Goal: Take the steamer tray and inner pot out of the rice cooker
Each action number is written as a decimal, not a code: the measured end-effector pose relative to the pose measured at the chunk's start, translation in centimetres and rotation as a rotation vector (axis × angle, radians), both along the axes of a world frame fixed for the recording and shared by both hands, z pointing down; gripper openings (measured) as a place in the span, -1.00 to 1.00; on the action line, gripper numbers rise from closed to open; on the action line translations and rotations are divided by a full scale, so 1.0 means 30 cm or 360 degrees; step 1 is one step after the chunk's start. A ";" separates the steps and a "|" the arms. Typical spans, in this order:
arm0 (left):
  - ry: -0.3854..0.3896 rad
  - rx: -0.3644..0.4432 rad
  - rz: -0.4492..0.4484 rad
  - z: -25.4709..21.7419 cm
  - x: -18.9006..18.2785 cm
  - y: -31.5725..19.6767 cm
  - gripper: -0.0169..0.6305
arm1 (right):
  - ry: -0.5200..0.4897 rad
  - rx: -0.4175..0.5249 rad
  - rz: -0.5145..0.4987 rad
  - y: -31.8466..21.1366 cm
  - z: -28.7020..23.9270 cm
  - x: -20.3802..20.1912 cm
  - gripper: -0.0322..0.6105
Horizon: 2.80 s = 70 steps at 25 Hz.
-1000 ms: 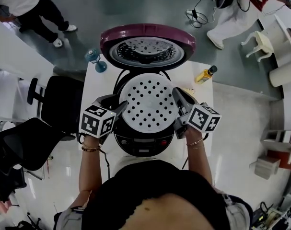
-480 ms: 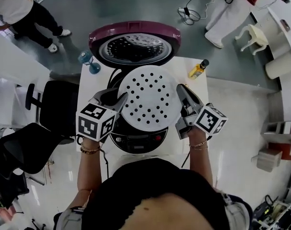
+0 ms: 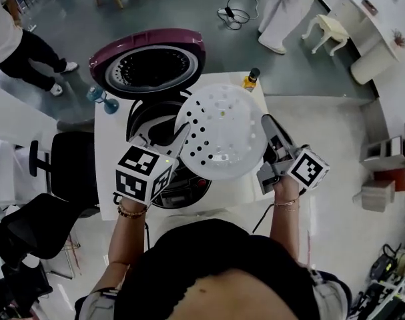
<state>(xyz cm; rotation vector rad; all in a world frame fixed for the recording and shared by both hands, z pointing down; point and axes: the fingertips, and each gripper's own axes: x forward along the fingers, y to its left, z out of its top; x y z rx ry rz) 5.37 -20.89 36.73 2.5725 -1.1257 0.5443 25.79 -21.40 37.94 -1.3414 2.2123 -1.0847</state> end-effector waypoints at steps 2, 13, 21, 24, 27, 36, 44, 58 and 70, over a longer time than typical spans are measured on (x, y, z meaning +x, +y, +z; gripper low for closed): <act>0.0008 0.0020 0.0072 -0.010 0.081 0.026 -0.68 | -0.0051 0.0007 0.0053 0.055 -0.010 0.073 -0.81; 0.0186 -0.0141 0.0232 0.073 0.542 0.315 -0.66 | -0.0125 0.0015 0.0039 0.357 0.019 0.496 -0.81; 0.0183 -0.0557 0.0030 0.419 0.601 0.438 -0.64 | -0.0203 -0.0173 -0.0203 0.353 0.297 0.512 -0.81; 0.0134 -0.0675 -0.0073 0.557 0.587 0.434 -0.64 | -0.0290 -0.0217 -0.0279 0.306 0.430 0.474 -0.81; 0.0061 -0.0746 -0.0217 0.698 0.559 0.424 -0.69 | -0.0152 -0.0324 -0.0296 0.264 0.605 0.491 -0.81; -0.0085 -0.0872 -0.0432 0.917 0.505 0.352 -0.74 | -0.0067 -0.0326 -0.0401 0.143 0.862 0.456 -0.81; -0.0124 -0.1111 -0.0462 1.068 0.499 0.370 -0.74 | 0.0110 -0.0371 -0.0463 0.124 0.932 0.440 -0.81; -0.0005 -0.1221 -0.0065 0.949 0.569 0.546 -0.33 | 0.0439 -0.0385 -0.0452 0.115 0.947 0.460 -0.63; 0.0151 -0.0366 0.0632 0.383 0.657 0.615 -0.52 | 0.0835 -0.0114 -0.0166 0.079 0.554 0.401 -0.54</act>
